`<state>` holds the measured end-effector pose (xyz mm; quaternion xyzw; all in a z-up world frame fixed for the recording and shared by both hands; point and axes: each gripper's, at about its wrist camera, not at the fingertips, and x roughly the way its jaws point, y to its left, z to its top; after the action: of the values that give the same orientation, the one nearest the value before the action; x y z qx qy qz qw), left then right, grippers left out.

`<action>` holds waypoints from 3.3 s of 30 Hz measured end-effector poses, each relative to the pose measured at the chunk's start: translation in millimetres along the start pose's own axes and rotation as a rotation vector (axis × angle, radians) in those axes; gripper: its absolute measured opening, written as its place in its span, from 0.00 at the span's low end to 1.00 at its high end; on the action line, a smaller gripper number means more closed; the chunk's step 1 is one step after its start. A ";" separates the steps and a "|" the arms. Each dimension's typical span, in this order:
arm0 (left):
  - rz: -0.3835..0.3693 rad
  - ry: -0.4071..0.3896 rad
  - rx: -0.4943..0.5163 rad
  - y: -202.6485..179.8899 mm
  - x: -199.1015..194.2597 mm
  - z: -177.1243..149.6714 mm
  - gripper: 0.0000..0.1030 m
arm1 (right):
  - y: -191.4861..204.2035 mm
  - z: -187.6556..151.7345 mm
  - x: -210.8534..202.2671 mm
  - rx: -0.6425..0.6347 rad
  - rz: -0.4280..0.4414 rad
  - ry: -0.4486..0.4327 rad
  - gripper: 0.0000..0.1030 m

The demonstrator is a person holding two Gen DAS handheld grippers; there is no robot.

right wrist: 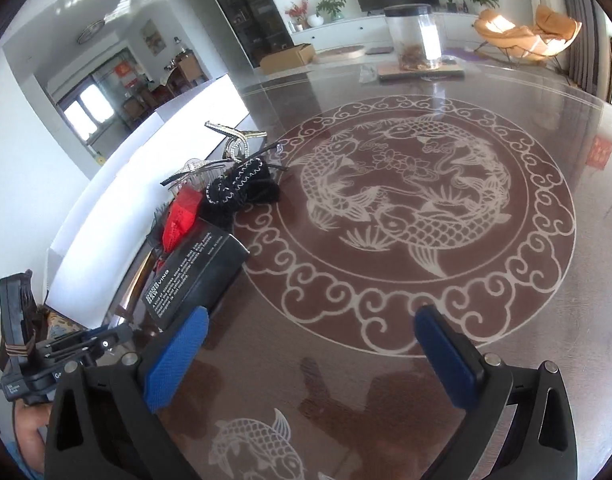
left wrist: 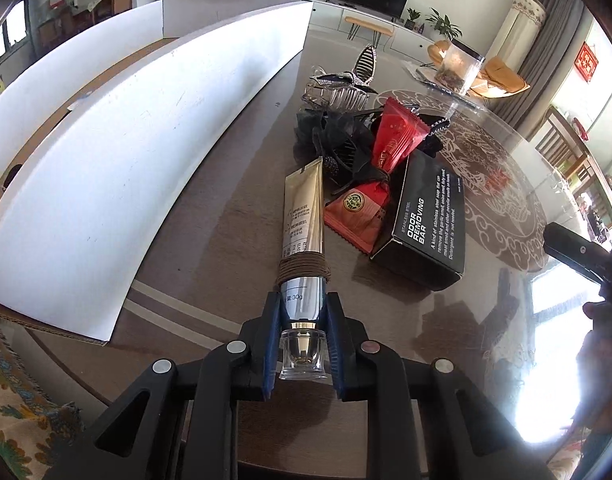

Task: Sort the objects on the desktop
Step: 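Grasp the black odor removing bar box with the right tool while the left tool holds the tube, then carry the tube and the black box into the white tray with both tools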

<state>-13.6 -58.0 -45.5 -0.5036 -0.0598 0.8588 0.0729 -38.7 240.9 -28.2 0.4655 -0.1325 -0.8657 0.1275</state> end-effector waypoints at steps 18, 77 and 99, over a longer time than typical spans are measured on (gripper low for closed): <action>-0.013 -0.030 -0.028 13.0 -9.8 -4.0 0.20 | 128.5 11.5 90.8 -0.233 -0.047 0.187 0.76; -0.052 -0.208 -0.009 -9.9 -60.5 12.8 0.20 | 74.2 28.6 -63.5 -0.337 0.135 0.085 0.57; 0.210 -0.254 -0.330 216.5 -96.3 124.9 0.20 | 348.5 134.4 112.5 -0.600 0.304 0.144 0.57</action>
<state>-90.4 -292.2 59.5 -0.4001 -0.1554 0.8966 -0.1086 -177.7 -107.9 77.6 0.4423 0.0697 -0.8021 0.3952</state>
